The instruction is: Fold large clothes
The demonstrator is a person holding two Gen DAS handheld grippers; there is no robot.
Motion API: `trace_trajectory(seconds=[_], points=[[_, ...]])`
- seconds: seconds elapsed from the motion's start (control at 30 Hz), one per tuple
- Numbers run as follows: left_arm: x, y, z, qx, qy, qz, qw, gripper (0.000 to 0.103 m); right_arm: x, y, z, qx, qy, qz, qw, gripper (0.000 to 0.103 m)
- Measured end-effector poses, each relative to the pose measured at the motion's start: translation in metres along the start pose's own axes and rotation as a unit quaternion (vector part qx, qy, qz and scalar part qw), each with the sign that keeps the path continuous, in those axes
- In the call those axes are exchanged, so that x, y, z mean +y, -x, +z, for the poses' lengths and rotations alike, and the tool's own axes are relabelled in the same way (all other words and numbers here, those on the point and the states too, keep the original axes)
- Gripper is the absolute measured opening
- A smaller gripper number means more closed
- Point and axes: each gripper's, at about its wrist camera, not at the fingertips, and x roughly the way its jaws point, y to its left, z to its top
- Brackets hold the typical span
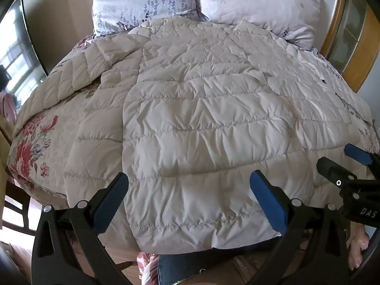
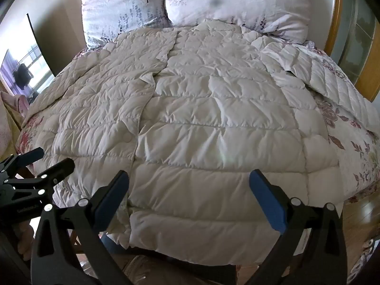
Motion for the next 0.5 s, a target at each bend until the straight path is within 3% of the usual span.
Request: trace_trajectory(seconds=[0.5], points=[[-0.0001, -0.0002, 0.0, 0.002, -0.001, 0.001, 1.0, 0.102, 0.0001, -0.0015, -0.0004, -0.001, -0.002, -0.003, 1.0, 0.101]])
